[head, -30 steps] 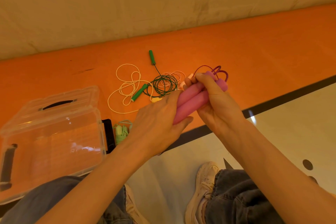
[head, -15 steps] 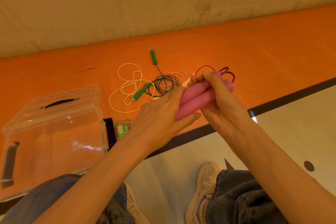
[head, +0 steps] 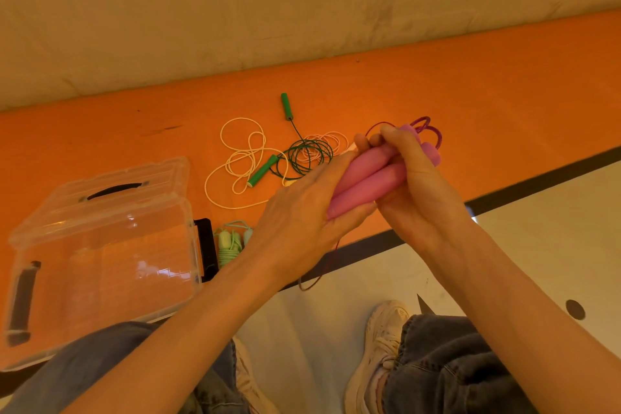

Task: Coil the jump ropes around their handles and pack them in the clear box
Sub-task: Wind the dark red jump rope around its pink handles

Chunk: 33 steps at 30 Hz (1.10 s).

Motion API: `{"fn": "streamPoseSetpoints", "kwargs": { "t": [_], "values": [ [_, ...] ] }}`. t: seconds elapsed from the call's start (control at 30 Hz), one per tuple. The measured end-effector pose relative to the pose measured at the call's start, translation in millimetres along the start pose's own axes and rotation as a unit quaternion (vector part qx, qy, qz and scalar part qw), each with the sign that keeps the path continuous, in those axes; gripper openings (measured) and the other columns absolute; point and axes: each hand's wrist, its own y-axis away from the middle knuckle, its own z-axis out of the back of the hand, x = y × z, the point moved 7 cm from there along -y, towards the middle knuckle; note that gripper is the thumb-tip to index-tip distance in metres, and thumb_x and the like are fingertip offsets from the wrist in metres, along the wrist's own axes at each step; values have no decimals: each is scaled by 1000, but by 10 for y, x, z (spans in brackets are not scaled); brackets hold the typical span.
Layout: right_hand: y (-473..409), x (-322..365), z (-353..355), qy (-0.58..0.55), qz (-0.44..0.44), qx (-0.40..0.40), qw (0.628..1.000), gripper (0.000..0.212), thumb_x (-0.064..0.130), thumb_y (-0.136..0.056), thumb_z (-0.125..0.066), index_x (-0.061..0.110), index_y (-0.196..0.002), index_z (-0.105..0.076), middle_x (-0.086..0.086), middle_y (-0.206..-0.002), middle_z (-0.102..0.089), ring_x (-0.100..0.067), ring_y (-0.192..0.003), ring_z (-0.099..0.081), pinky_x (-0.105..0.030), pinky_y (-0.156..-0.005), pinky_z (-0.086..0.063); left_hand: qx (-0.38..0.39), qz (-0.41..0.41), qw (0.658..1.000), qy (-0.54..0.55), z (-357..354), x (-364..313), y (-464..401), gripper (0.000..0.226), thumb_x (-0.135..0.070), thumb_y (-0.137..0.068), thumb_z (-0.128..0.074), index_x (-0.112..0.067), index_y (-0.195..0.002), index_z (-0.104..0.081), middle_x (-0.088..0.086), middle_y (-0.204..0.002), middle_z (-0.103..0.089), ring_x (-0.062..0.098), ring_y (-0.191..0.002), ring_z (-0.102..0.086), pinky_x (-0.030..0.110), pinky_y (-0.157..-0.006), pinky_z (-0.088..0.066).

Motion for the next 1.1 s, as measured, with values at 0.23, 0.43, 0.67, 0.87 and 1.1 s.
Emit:
{"fn": "streamPoseSetpoints", "kwargs": {
  "t": [0.23, 0.43, 0.67, 0.87, 1.1],
  "values": [
    [12, 2, 93, 77, -37, 41, 996, 46, 30, -75, -68, 13, -116, -58, -9, -120, -67, -18, -112, -62, -35, -97, -48, 6, -3, 1000, -22, -12, -22, -6, 61, -59, -90, -50, -36, -143, -33, -11, -124, -55, 9, -101, -54, 36, -80, -48],
    [170, -309, 112, 229, -136, 211, 940, 87, 72, -58, -69, 17, -124, -59, -9, -127, -62, -23, -123, -54, -43, -114, -29, -26, 16, 998, 50, 104, 7, -57, 59, -58, -85, -51, -35, -138, -40, -14, -105, -59, 10, -86, -56, 37, -72, -48],
    [356, -505, 179, 396, -152, 217, 879, 47, 32, -83, -71, 10, -122, -57, -6, -92, -71, -15, -89, -68, -40, -95, -45, -69, 41, 995, 57, 240, 113, -57, 57, -61, -82, -55, -44, -134, -40, -18, -106, -59, 9, -92, -58, 38, -78, -49],
    [526, -88, 16, 655, 136, 176, 722, 17, 28, -87, -65, 28, -103, -70, 18, -76, -65, -4, -74, -61, -23, -68, -51, -61, 84, 993, 56, 254, 370, -90, 68, -63, -79, -54, -39, -141, -40, -8, -119, -62, 18, -104, -60, 44, -84, -49],
    [592, 309, -201, 743, 346, 206, 534, 34, 46, -89, -44, 28, -98, -71, 13, -107, -58, 1, -79, -48, -21, -59, -46, 24, 84, 996, -1, 137, 342, -55, 69, -65, -77, -52, -46, -141, -35, -10, -123, -61, 17, -106, -58, 42, -86, -48]
  ]
}}
